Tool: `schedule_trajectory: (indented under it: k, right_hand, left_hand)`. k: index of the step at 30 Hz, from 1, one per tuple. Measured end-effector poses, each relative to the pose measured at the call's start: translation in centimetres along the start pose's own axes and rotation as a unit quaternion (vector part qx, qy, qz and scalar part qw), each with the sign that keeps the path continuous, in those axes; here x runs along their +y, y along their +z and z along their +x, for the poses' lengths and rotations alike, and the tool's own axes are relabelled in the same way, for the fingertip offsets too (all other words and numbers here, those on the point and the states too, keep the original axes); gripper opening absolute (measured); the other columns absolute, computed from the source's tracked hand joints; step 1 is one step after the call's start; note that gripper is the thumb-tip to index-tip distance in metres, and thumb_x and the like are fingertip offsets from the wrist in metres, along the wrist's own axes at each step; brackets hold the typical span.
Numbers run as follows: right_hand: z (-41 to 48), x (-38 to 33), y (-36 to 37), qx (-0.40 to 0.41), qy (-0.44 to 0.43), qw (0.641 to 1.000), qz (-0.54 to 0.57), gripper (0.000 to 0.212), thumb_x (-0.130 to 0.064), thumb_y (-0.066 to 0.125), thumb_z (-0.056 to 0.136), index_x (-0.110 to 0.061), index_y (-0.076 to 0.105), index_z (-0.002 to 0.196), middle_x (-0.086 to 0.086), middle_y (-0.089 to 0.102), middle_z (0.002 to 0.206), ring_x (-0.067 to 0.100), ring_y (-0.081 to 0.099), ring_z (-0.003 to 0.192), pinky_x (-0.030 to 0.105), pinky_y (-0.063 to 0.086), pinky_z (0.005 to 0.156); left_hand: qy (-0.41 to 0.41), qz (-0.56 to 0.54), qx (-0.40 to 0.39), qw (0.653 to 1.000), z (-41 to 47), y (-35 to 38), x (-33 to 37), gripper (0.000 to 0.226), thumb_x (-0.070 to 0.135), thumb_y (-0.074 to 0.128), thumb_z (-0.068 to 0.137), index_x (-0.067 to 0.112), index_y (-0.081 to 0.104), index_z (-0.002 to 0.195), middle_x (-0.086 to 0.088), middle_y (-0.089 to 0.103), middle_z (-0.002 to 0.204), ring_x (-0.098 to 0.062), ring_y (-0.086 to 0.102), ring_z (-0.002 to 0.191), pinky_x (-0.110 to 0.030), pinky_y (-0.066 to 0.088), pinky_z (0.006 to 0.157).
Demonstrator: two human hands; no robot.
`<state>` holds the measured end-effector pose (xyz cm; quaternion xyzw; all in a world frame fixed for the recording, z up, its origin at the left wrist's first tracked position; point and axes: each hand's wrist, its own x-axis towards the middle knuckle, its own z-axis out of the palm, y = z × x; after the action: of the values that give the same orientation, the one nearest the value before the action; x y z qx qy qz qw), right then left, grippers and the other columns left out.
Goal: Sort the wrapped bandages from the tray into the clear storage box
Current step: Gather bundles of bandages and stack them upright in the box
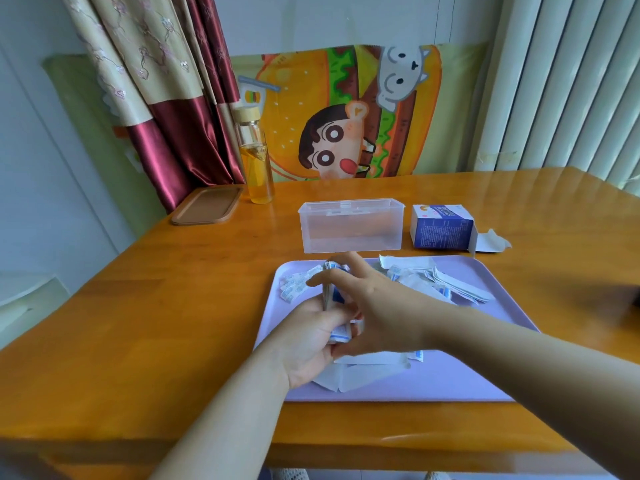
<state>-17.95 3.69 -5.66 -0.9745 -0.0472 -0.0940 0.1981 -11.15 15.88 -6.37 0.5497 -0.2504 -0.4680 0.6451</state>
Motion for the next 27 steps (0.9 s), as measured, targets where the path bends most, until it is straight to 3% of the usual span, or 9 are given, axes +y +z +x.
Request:
schedule_trajectory:
  k: [3,7,11,15,17,19,21,23,27]
  right_hand:
    - [-0.4,-0.4,-0.9,-0.015,-0.007,1.000,0.009,0.083,-0.039,0.082,0.065,-0.033,0.036,0.133,-0.013,0.019,0.139,0.014,0.051,0.105,0.024,0.049,0.085]
    - [-0.1,-0.5,-3.4,0.009,0.026,0.994,0.101,0.050,-0.025,0.067,0.084,-0.031,0.047,0.130,-0.009,0.053,0.127,0.008,0.058,0.103,0.022,0.049,0.085]
    - [0.5,-0.4,-5.6,-0.002,0.046,0.998,0.030,0.031,-0.018,0.057,0.092,-0.031,0.060,0.119,-0.017,0.063,0.110,0.011,0.062,0.090,0.021,0.049,0.078]
    - [0.7,-0.3,-5.9,0.037,0.066,0.997,0.003,0.027,-0.017,0.056,0.093,-0.030,0.064,0.115,-0.013,0.066,0.105,0.004,0.061,0.082,0.011,0.047,0.072]
    - [0.7,-0.3,-5.6,0.062,0.079,0.995,0.007,0.029,-0.015,0.052,0.095,-0.028,0.062,0.119,-0.013,0.064,0.104,-0.001,0.057,0.078,0.003,0.041,0.069]
    - [0.7,-0.7,-5.3,0.070,0.083,0.994,0.013,0.031,-0.013,0.048,0.096,-0.026,0.060,0.122,-0.012,0.062,0.107,-0.001,0.054,0.086,0.000,0.038,0.071]
    - [0.8,-1.0,-5.3,0.090,0.086,0.990,0.060,0.033,-0.012,0.051,0.095,-0.025,0.058,0.124,-0.011,0.063,0.105,0.005,0.059,0.085,0.005,0.044,0.072]
    - [1.1,-0.8,-5.6,0.120,0.099,0.968,0.198,0.036,-0.010,0.059,0.090,-0.019,0.056,0.125,0.003,0.069,0.095,0.010,0.062,0.075,0.016,0.050,0.070]
    - [1.5,0.6,-5.8,0.097,0.125,0.931,0.329,0.018,-0.016,0.069,0.082,-0.008,0.069,0.098,0.018,0.068,0.088,0.015,0.056,0.073,0.028,0.045,0.071]
  left_hand:
    - [0.012,0.052,0.001,0.999,-0.3,0.1,0.3,0.021,0.009,0.045,0.097,0.014,0.058,0.080,0.006,0.060,0.059,-0.003,0.059,0.052,-0.018,0.045,0.045]
    - [-0.015,0.116,0.002,0.993,-0.2,-0.5,0.8,0.009,0.022,0.055,0.094,0.019,0.060,0.087,0.008,0.054,0.062,-0.007,0.054,0.060,-0.021,0.045,0.052]
    - [-0.029,0.136,-0.011,0.990,-0.1,-0.5,1.3,0.015,0.029,0.059,0.088,0.015,0.061,0.094,0.006,0.052,0.062,-0.010,0.049,0.064,-0.017,0.035,0.047]
    - [0.005,0.130,0.009,0.991,0.0,-0.5,1.8,0.015,0.022,0.056,0.092,0.019,0.062,0.105,0.008,0.066,0.072,-0.004,0.058,0.064,-0.015,0.038,0.047]
    - [0.025,0.126,0.014,0.992,0.0,-0.5,1.9,0.015,0.017,0.050,0.096,0.019,0.060,0.107,0.008,0.064,0.069,-0.004,0.055,0.059,-0.015,0.034,0.046]
    - [0.042,0.132,0.011,0.990,0.0,-0.4,1.9,0.015,0.015,0.047,0.097,0.018,0.060,0.104,0.007,0.058,0.065,-0.005,0.047,0.056,-0.015,0.029,0.044]
    - [0.058,0.133,0.006,0.989,0.0,-0.3,2.0,0.014,0.017,0.046,0.097,0.016,0.060,0.100,0.004,0.052,0.065,-0.005,0.042,0.054,-0.014,0.026,0.043]
    - [0.074,0.124,0.002,0.990,0.2,-0.5,2.5,0.013,0.018,0.047,0.096,0.012,0.059,0.097,0.003,0.048,0.065,-0.005,0.040,0.053,-0.014,0.024,0.042]
    - [0.109,0.147,0.010,0.983,1.1,-1.1,3.9,0.009,0.014,0.046,0.097,0.011,0.054,0.093,0.001,0.049,0.066,-0.004,0.040,0.052,-0.013,0.025,0.041]
